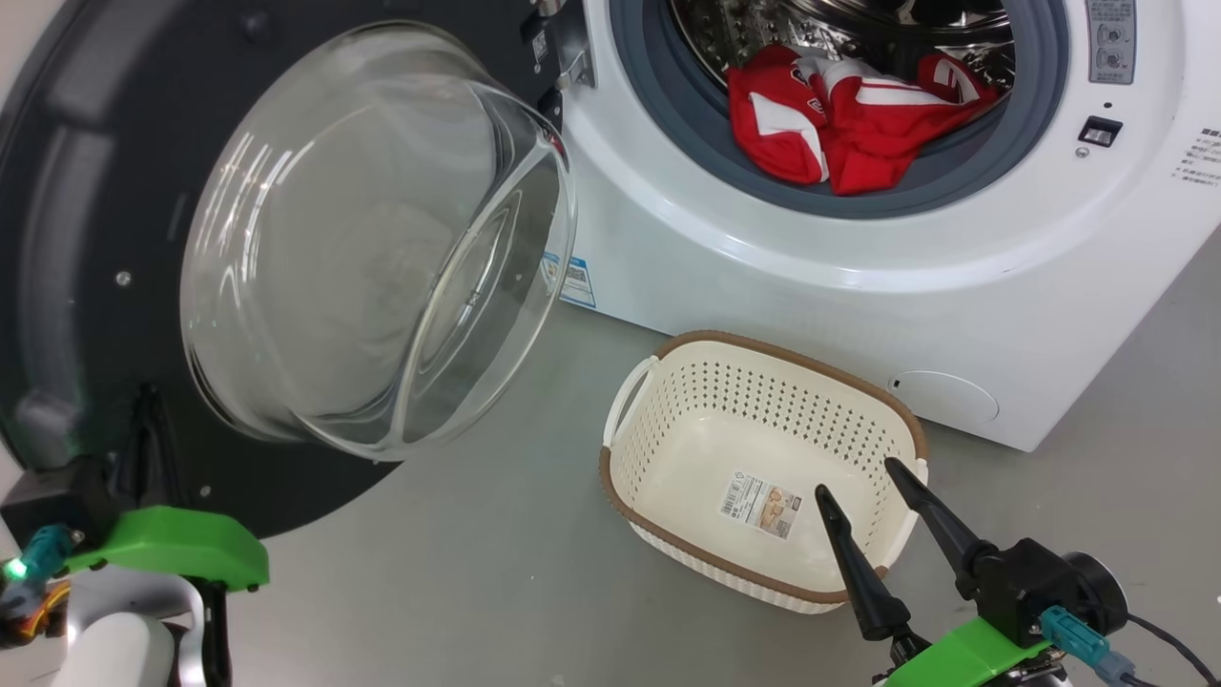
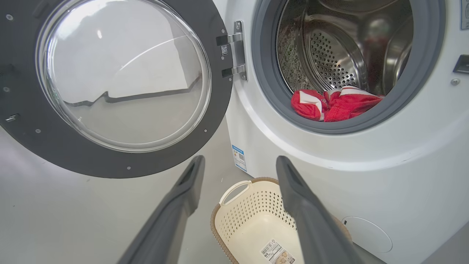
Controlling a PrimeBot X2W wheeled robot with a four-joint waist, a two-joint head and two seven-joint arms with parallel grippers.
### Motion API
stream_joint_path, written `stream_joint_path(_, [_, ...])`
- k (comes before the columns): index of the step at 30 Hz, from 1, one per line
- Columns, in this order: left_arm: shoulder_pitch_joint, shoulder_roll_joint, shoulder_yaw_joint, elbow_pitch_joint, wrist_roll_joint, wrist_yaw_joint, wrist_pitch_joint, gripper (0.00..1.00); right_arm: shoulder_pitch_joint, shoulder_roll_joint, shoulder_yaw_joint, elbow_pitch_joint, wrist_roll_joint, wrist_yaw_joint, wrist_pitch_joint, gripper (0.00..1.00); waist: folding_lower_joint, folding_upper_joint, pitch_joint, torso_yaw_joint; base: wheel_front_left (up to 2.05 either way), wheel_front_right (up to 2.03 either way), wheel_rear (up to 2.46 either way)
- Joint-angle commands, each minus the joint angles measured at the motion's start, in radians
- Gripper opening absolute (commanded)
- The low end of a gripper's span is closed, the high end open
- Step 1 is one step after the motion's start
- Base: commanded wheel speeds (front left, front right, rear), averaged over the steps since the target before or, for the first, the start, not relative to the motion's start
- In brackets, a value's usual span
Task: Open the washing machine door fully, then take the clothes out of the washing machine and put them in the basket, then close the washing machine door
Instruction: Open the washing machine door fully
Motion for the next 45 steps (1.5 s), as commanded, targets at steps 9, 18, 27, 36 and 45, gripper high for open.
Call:
stream_joint_path(9, [-0.082, 0.059, 0.065, 0.063, -0.017, -0.014, -0.022, 0.0, -0.015, 0.001, 0.022, -0.041, -0.016, 0.006, 0.014, 1.0, 0.0, 0.0, 0.011, -0.001, 0.0, 0.0, 0.0])
stream_joint_path(18, [-0.112, 0.065, 0.072, 0.109, -0.015, -0.022, -0.037, 0.0, -0.013, 0.001, 0.022, -0.05, -0.024, 0.006, 0.026, 1.0, 0.0, 0.0, 0.016, -0.006, 0.0, 0.0, 0.0])
stream_joint_path(27, [-0.123, 0.068, 0.07, 0.128, 0.0, -0.028, -0.045, 0.0, -0.016, 0.001, 0.02, -0.051, -0.023, 0.006, 0.027, 1.0, 0.0, 0.0, 0.02, -0.011, 0.0, 0.0, 0.0])
stream_joint_path(36, [-0.093, 0.058, 0.06, 0.092, 0.025, -0.024, -0.048, 0.0, -0.025, 0.001, 0.02, -0.038, -0.012, 0.006, 0.017, 1.0, 0.0, 0.0, 0.011, -0.014, 0.0, 0.0, 0.0])
stream_joint_path(45, [-0.037, 0.049, 0.061, 0.004, 0.03, -0.013, -0.048, 0.0, -0.029, 0.001, 0.022, -0.025, 0.001, 0.006, 0.004, 1.0, 0.0, 0.0, -0.005, -0.018, 0.0, 0.0, 0.0])
